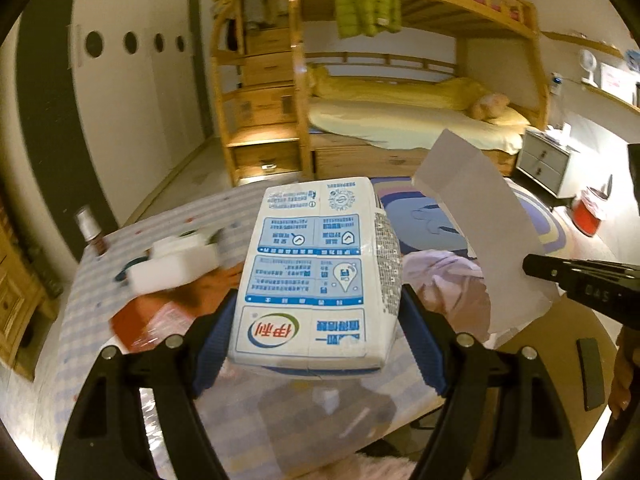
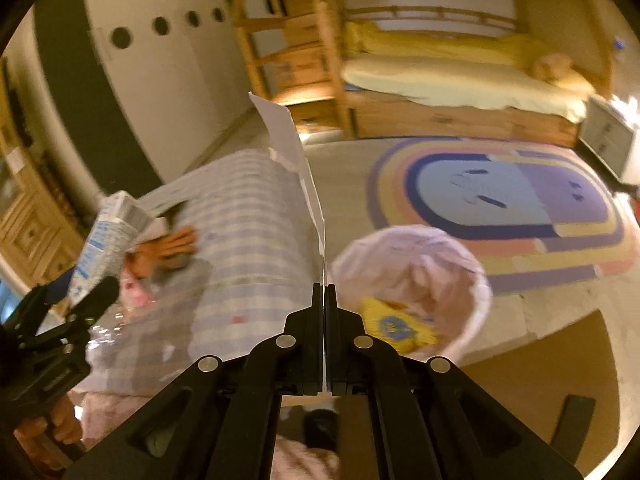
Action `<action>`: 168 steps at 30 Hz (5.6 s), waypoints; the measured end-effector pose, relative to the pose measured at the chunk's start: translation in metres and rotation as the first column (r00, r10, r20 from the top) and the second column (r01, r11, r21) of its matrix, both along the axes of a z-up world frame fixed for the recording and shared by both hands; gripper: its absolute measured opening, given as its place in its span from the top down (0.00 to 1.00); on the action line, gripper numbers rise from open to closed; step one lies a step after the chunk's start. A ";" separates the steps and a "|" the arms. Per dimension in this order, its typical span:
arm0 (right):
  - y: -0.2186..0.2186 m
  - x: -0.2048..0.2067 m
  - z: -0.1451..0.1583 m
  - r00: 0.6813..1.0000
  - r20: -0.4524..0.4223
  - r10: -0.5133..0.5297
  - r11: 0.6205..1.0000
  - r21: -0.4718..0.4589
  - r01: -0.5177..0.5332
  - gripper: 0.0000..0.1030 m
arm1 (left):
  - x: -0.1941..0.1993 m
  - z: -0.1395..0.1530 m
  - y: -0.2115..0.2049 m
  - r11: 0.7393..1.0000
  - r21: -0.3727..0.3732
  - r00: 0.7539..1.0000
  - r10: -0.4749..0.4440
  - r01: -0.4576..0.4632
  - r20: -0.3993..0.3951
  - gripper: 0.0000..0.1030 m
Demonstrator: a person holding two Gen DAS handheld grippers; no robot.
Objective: Collect trash
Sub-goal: 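Drop the milk carton into the bin with the left gripper while the right drops the paper, then return the left gripper to the table and grasp the clear plastic bag, then grasp the white foam block with the right gripper and lift it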
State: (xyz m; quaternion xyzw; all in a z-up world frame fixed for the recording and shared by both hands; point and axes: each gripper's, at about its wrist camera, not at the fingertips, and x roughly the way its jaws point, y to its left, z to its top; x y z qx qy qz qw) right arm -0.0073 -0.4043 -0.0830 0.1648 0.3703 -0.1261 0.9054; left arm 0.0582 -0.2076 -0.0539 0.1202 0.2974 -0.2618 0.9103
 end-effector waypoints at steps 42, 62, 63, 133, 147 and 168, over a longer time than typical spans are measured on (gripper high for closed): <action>-0.101 -0.037 0.001 0.979 0.080 -0.189 0.982 0.003 0.190 0.52 | 0.015 -0.034 -0.154 0.982 0.011 0.982 -0.190 0.191 -0.014 0.09; 0.019 -0.016 0.023 0.994 0.081 0.080 0.996 -0.036 -0.077 0.52 | -0.009 -0.001 0.025 0.997 0.024 0.998 0.068 -0.068 0.017 0.09; 0.031 -0.013 0.024 0.991 0.081 0.110 0.993 -0.040 -0.107 0.52 | -0.010 -0.001 0.039 0.995 0.026 0.996 0.092 -0.093 0.018 0.09; 0.215 0.144 0.016 0.845 0.043 0.532 0.842 -0.136 -0.523 0.50 | 0.035 -0.004 0.217 0.909 -0.018 0.908 0.418 -0.417 0.019 1.00; 0.227 0.168 0.012 0.833 0.010 0.554 0.831 -0.068 -0.552 0.81 | 0.043 -0.009 0.227 0.903 -0.022 0.903 0.428 -0.429 -0.027 1.00; 0.166 0.046 0.053 0.879 0.136 0.457 0.880 -0.208 -0.426 0.80 | 0.000 0.020 0.150 0.968 -0.014 0.968 0.249 -0.249 0.036 1.00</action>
